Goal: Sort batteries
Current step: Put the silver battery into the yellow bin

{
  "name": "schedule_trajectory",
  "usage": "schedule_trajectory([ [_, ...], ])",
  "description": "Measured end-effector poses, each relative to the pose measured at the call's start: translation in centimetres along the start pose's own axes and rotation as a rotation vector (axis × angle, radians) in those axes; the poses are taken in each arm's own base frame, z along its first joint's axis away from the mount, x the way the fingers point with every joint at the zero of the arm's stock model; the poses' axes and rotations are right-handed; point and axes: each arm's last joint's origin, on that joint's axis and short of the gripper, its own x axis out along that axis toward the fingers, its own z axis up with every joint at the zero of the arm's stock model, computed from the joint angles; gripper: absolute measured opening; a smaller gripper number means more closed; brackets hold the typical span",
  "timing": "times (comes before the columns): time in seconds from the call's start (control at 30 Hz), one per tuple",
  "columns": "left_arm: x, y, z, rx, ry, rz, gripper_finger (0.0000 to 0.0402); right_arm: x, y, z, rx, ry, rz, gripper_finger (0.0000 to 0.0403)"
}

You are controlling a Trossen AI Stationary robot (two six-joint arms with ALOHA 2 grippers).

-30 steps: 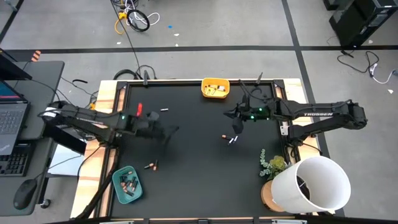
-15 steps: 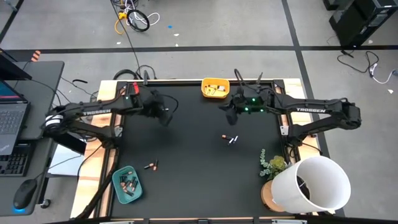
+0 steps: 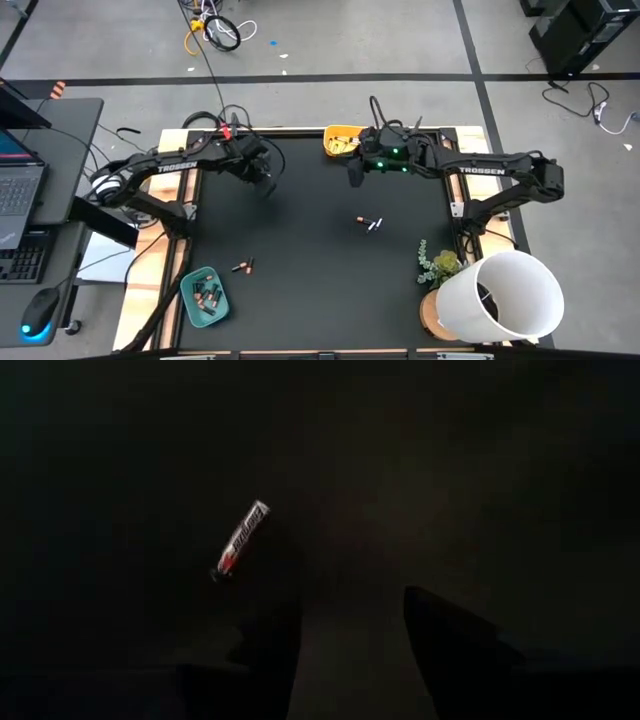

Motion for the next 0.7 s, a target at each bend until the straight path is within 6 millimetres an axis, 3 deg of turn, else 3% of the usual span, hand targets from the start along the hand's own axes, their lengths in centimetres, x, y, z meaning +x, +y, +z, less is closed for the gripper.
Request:
schedule_trajectory([
  [0.3, -0.6, 1.5, 1.8, 0.041, -0.041, 0.091, 0.0192, 2.7, -1.5, 1.0, 0.009, 0.053, 0.035, 0.0001],
  [0.7, 3.0, 3.4, 3.4, 0.139, 0.181, 0.159, 0.0192, 2.8, -1.5, 2.6, -0.059, -0.016, 0.051, 0.0001],
])
